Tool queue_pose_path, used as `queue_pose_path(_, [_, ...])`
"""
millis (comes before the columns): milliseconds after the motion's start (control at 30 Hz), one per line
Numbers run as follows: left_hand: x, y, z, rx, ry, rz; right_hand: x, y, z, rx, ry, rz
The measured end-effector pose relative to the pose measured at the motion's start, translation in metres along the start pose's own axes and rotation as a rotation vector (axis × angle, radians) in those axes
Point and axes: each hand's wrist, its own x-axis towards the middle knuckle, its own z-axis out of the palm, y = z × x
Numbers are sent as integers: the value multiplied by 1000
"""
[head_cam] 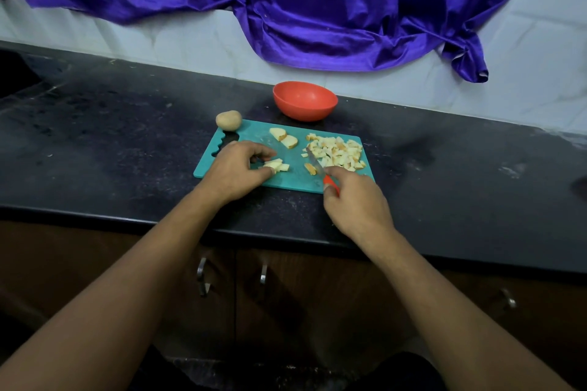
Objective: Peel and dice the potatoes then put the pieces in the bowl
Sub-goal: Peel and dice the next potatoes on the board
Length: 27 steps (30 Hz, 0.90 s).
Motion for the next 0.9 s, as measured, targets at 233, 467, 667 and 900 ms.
queue_pose_path(233, [-1,-1,0,-31,10,-13,7,-10,6,-22,-27,-88])
queue_pose_path(467, [-1,-2,0,-52,16,-25,19,-10,8,38,-28,-89])
queue_pose_path(667, [0,0,2,-69,15,-27,15,-2,14,68,41,-95])
queue_pose_path(900, [1,0,4,-35,0,41,12,-2,22,63,73,-109])
